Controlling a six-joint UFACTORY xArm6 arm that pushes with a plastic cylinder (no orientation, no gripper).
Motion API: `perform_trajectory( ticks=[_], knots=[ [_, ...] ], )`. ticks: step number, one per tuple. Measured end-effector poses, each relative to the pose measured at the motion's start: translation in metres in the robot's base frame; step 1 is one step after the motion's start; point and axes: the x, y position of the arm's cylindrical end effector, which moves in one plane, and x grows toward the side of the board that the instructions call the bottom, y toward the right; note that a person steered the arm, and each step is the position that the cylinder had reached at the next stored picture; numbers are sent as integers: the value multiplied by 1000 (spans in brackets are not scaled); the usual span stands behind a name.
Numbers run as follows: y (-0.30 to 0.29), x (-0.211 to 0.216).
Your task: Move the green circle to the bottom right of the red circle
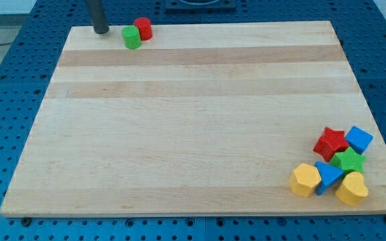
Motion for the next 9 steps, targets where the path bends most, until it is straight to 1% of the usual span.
perform_trajectory(
  ticks=[1, 2, 3, 4, 5, 7, 8, 9],
  knots=[
    [25, 28],
    [52, 43],
    [48, 43],
    [42, 30],
    [65, 33],
    [134, 50],
    [158, 68],
    [169, 96]
  ],
)
